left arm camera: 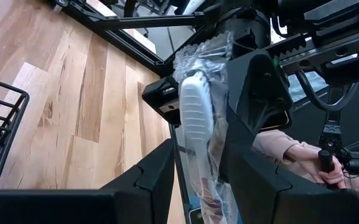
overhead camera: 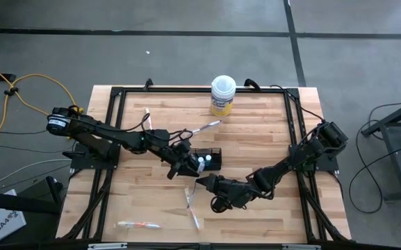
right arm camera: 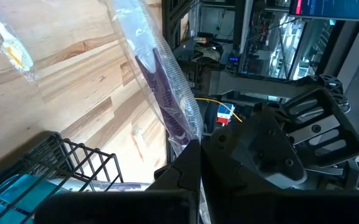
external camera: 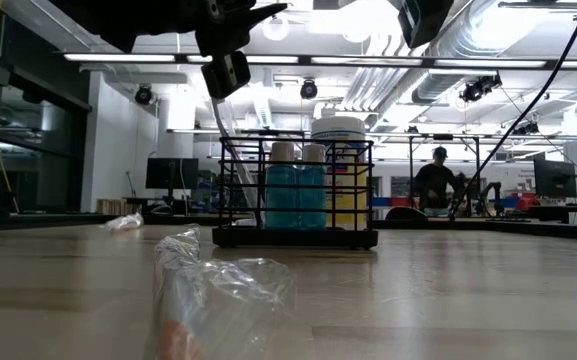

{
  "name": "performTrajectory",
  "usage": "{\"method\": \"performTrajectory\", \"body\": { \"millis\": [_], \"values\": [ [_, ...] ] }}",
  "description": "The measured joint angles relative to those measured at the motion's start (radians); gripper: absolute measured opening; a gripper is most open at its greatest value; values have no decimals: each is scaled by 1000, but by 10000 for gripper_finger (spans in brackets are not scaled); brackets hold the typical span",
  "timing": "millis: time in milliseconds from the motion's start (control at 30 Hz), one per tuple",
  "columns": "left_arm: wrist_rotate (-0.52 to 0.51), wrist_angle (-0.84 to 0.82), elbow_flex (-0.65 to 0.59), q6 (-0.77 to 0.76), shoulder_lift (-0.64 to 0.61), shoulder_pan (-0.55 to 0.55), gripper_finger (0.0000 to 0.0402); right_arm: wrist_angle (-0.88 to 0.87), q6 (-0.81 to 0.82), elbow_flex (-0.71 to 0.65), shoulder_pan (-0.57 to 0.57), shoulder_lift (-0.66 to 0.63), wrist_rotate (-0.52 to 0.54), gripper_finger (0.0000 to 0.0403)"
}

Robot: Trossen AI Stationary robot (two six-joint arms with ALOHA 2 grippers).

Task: Pick & Place toothbrushing station
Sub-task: Put the bottom purple toothbrush into the wire organizer

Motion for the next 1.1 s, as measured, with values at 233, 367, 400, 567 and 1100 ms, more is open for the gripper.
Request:
{"method": "performTrajectory", "body": {
  "millis": [233,367,400,567,1100],
  "values": [
    [-11,0,0,-2,0,0,116,0,0,0,0,0,1,2],
    [-11,0,0,-2,0,0,79,0,0,0,0,0,26,2],
    [-11,0,0,-2,0,0,69,0,0,0,0,0,34,2],
    [-11,0,0,-2,0,0,29,0,0,0,0,0,36,2],
    [-9,1,0,-2,0,0,5,-1,0,0,0,0,33,2]
  ]
}}
